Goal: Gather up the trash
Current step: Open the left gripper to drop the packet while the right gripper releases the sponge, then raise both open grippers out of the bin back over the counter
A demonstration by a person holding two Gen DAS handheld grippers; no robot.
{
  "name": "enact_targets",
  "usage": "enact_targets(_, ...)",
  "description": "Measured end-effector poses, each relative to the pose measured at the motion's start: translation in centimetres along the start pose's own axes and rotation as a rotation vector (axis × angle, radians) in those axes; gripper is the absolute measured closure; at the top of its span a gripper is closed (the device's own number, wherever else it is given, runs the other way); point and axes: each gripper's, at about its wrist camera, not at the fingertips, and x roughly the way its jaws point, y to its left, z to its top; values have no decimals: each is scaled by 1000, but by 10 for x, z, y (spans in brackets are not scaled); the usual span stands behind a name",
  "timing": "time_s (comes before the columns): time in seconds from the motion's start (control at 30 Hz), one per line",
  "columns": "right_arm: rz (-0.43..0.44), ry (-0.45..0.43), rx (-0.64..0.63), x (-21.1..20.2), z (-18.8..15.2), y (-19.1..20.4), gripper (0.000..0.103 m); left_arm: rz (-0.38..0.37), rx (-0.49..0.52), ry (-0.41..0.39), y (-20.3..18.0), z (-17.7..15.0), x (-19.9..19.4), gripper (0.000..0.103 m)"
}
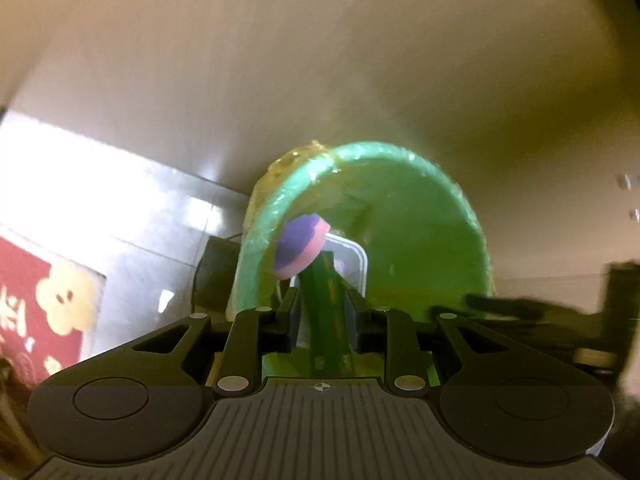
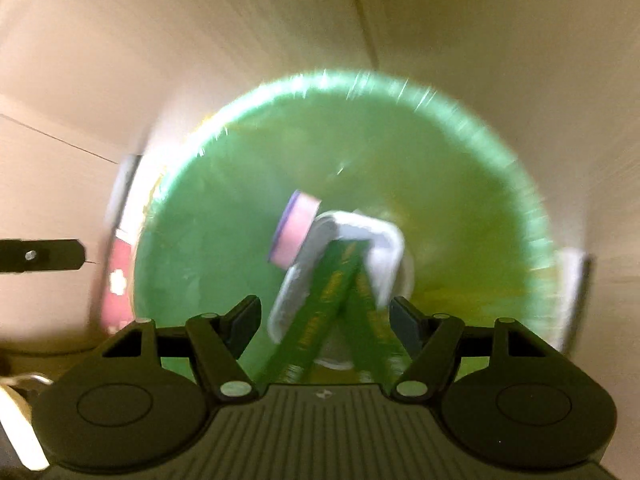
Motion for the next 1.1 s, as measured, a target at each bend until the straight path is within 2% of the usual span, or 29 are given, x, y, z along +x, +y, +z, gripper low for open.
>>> enact_targets(0.13, -105, -120, -83, -67, -4, 4, 31, -23, 68, 5, -29, 3, -12, 76)
enact_targets(0.27, -144, -182, -91, -121, -2, 6, 31, -37, 155, -12, -58, 7, -35, 76)
enact_targets(0.4, -201, -318, -173, -176, 2, 17, 31, -105, 243, -69, -91, 17, -71, 76)
enact_targets(0.47, -239, -411, -231, -203, 4, 22, 31, -112, 272, -104, -103, 23, -83, 76)
enact_targets(0.53, -259, -456, -268, -217, 8, 23, 31, -97, 293, -125, -115, 30, -90, 76)
enact_targets(0.63, -247, -451, -246, -218, 20, 20, 31, -94, 303, -120, -125, 39, -97, 76)
enact_targets(0.7, -212, -453, -234, -227, 26, 21, 33, -132, 356, -118, -139, 42, -110, 76)
enact_targets(0.77, -153, -511, -272, -250, 31, 24, 33, -182, 425, -129, -155, 44, -120, 76)
enact_targets(0.87, -146, -620, -356, -287, 43, 31, 33, -296, 505, -159, -178, 54, -147, 76)
enact_targets(0.93, -145, -702, -392, -314, 53, 27, 33, -351, 523, -203, -192, 66, -165, 76)
enact_targets(1.1, -169, -833, -367, -352, 90, -6, 33, -395, 466, -363, -219, 115, -194, 76)
